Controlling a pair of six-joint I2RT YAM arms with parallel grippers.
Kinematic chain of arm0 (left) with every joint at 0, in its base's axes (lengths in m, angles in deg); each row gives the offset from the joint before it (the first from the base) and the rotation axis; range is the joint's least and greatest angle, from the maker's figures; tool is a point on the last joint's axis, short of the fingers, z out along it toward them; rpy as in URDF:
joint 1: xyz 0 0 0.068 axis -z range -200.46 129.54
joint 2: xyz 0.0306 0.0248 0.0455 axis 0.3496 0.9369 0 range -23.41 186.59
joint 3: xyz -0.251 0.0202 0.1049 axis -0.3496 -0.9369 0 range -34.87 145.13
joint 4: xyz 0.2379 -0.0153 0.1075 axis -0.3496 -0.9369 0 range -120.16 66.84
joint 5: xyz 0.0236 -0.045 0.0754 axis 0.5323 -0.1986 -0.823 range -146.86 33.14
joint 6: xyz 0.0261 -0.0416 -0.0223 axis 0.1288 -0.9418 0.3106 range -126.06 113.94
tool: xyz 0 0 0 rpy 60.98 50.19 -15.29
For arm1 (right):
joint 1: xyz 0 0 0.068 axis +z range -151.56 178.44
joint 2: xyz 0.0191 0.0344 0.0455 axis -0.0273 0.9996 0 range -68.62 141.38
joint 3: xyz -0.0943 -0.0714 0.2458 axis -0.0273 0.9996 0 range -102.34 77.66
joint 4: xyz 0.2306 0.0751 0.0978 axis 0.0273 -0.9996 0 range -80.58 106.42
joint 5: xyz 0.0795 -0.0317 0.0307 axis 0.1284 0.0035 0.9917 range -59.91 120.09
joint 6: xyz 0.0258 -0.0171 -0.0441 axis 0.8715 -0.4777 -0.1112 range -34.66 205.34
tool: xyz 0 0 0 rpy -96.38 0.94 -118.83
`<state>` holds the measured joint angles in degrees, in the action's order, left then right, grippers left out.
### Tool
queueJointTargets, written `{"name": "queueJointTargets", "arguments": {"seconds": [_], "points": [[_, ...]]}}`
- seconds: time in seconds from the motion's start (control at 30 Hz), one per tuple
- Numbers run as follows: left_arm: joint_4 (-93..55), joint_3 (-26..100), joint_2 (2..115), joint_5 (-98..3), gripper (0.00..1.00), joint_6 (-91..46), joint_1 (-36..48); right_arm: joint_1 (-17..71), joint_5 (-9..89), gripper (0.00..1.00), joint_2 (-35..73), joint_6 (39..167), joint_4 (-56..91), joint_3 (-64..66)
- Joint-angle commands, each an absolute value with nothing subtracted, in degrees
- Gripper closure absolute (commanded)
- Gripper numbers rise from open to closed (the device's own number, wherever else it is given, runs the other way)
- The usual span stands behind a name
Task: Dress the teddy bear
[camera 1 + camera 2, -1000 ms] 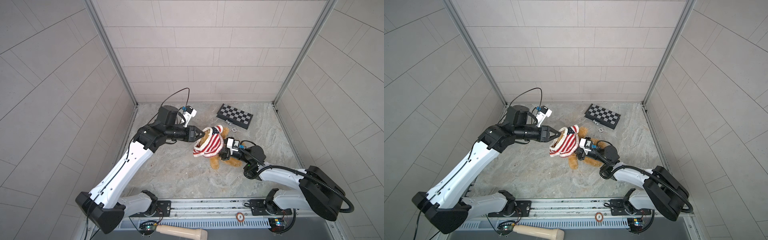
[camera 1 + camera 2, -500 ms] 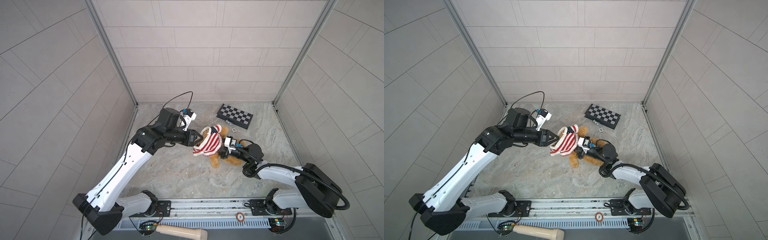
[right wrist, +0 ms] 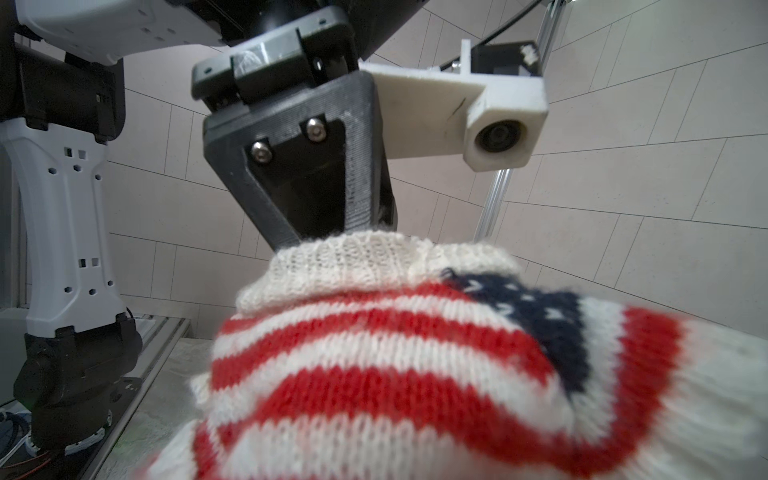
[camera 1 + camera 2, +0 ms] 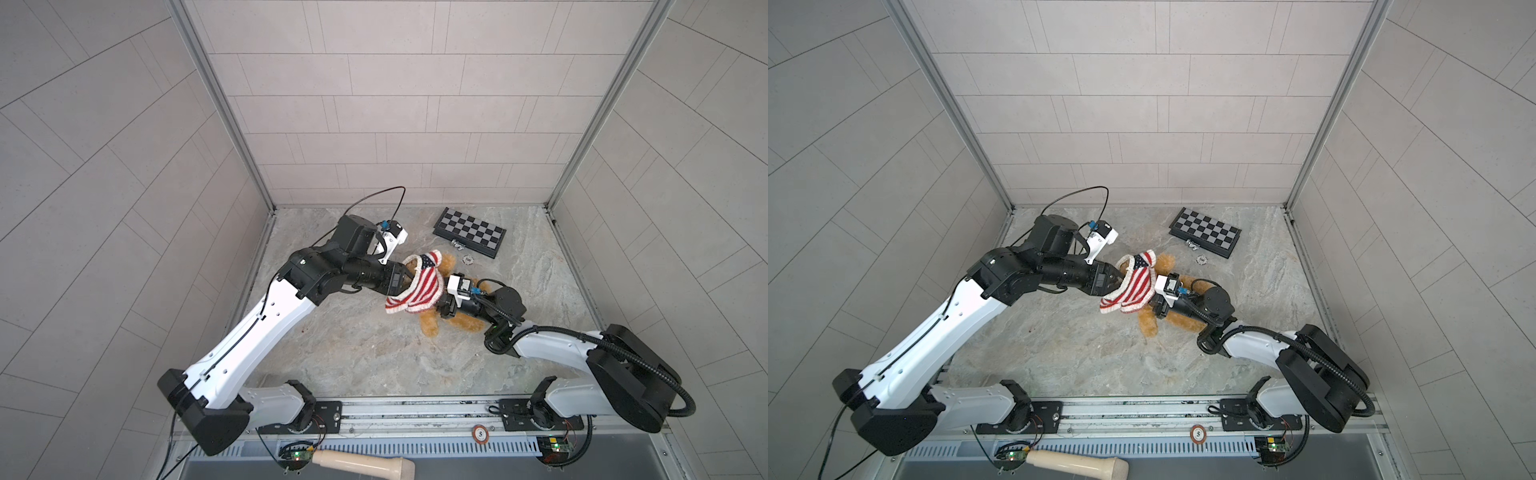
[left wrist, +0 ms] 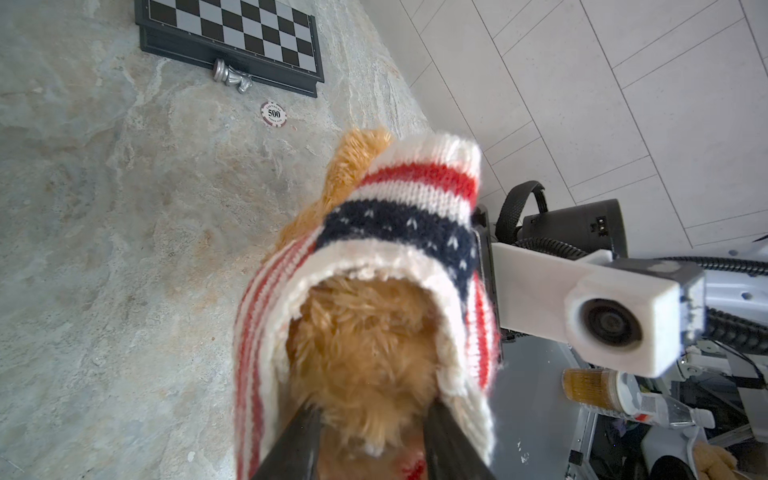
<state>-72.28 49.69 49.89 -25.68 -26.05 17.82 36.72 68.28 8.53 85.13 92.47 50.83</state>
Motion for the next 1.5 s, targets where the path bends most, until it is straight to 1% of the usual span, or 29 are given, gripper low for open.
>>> {"name": "queueJointTargets", "arguments": {"seconds": [0.0,0.1,0.17,0.23,0.33,0.43,0.63,0.7,0.73,0.77,0.83,0.87,0.9,0.93,0.97,1.0,1.13,1.23,1.37,1.4,1.47], "points": [[-71.2,51.0,51.5,-24.2,0.54,-25.5,18.2,37.0,69.9,1.0,8.2,83.9,96.9,49.3],[-70.5,50.9,52.8,-23.3,0.51,-25.5,18.4,37.2,70.1,1.0,8.5,84.1,97.4,48.9],[-70.5,50.8,53.9,-22.9,0.47,-25.2,18.6,37.5,70.1,1.0,8.8,84.1,97.8,48.9],[-70.2,50.4,54.7,-22.3,0.45,-25.1,18.8,37.6,70.1,1.0,9.1,84.2,98.0,48.8],[-69.8,49.5,56.2,-21.3,0.52,-25.0,19.0,37.7,70.1,1.0,9.0,84.2,98.1,48.7],[-68.5,48.0,56.8,-21.3,0.63,-25.1,19.0,37.8,70.0,1.0,8.4,84.1,98.1,48.9],[-65.8,46.3,57.7,-21.2,1.0,-26.9,18.9,38.0,69.6,1.0,7.3,84.0,97.9,49.0],[-64.5,46.1,56.6,-21.5,1.0,-26.9,18.5,37.9,67.8,1.0,7.1,83.6,97.3,49.4],[-63.4,45.4,55.4,-21.5,1.0,-27.5,17.8,37.9,66.8,0.94,7.0,83.2,96.7,49.7],[-62.3,44.4,54.1,-21.7,1.0,-28.2,16.5,37.8,65.9,0.82,6.8,82.9,95.7,49.9],[-61.2,42.8,52.1,-22.9,1.0,-29.3,13.5,37.5,64.4,0.61,6.3,83.4,93.8,50.3],[-60.8,42.1,51.1,-23.7,1.0,-29.6,12.3,37.2,63.9,0.53,6.0,83.8,92.5,50.7],[-60.0,41.1,50.3,-24.5,1.0,-29.9,11.3,37.1,63.4,0.47,5.3,84.1,91.1,51.1],[-58.8,40.1,49.6,-24.8,1.0,-30.3,10.7,37.0,62.4,0.35,4.6,83.9,88.9,51.9],[-57.6,39.3,49.1,-24.9,1.0,-30.5,10.4,37.1,61.6,0.29,3.6,83.4,86.3,52.9],[-56.3,38.3,48.8,-25.2,1.0,-31.0,10.2,37.1,60.7,0.26,2.8,82.7,84.4,53.7],[-52.2,35.0,48.8,-23.2,1.0,-31.5,9.4,37.2,56.3,0.25,0.2,79.9,79.6,58.6],[-51.8,34.3,48.6,-23.4,1.0,-31.0,9.2,38.1,54.2,0.27,-3.5,77.4,72.7,58.8],[-51.5,33.7,48.6,-22.8,1.0,-31.0,9.2,41.6,54.0,0.34,-7.1,70.4,59.6,52.9],[-51.7,33.7,48.9,-22.5,1.0,-30.7,9.1,42.2,54.1,0.36,-6.7,68.2,57.7,51.6],[-52.6,33.7,49.3,-22.3,1.0,-30.0,9.1,42.3,53.1,0.4,-5.4,66.7,59.1,51.0]]}}
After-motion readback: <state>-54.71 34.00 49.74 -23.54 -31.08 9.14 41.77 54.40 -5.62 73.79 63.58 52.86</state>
